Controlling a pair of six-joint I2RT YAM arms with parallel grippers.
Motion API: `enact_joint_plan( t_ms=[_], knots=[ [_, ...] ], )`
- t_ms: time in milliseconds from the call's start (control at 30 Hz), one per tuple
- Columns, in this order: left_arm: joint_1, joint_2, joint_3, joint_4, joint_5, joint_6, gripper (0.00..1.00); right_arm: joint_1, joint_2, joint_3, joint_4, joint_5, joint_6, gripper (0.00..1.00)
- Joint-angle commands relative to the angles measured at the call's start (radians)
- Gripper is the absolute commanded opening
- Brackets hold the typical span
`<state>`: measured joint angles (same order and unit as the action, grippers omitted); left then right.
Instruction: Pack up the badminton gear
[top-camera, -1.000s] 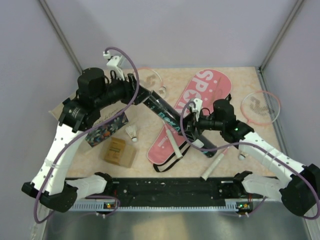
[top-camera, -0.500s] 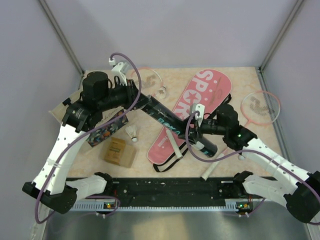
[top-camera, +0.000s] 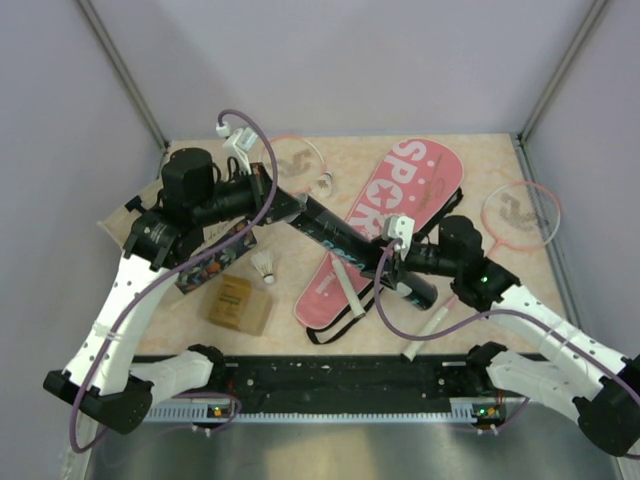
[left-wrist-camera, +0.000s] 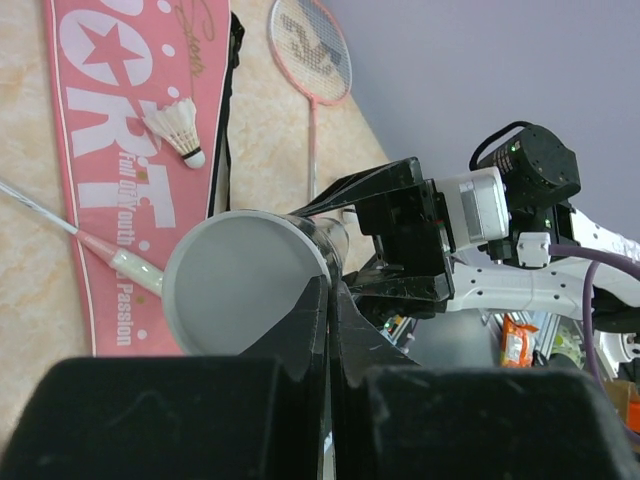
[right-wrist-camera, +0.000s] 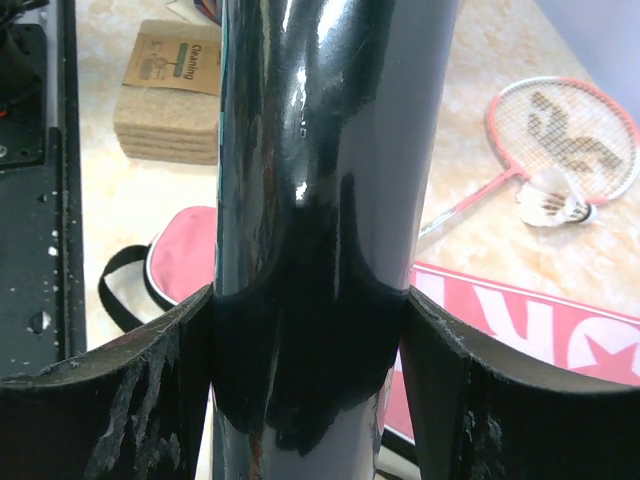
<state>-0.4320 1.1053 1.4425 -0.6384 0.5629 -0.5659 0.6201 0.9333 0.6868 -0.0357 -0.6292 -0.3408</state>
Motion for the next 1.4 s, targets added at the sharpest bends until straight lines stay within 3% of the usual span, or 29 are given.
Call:
enact_joint_plan(
  t_ms=[0,667,1000,1133,1367],
  knots=[
    [0.022,-0.041,0.005,0.079,0.019,-0.026,0.0,0.012,-0.045,0.002,-0.016,0.045,-0.082,0.37],
    [0.035,-0.055,0.039,0.092,-0.041,0.015,0.0,0.01,-0.01,0.022,-0.165,0.095,-0.175,0.36],
    [0.035,-0.073,0.038,0.04,-0.176,0.119,0.0,0.01,-0.028,0.04,-0.15,0.14,-0.158,0.35],
    [0.035,-0.088,-0.002,0.054,-0.239,0.162,0.0,0.01,-0.059,0.048,-0.086,0.297,-0.078,0.36],
    [0.033,-0.065,-0.111,0.108,-0.33,0.215,0.0,0.012,-0.059,0.077,0.069,0.724,0.331,0.37]
  ],
)
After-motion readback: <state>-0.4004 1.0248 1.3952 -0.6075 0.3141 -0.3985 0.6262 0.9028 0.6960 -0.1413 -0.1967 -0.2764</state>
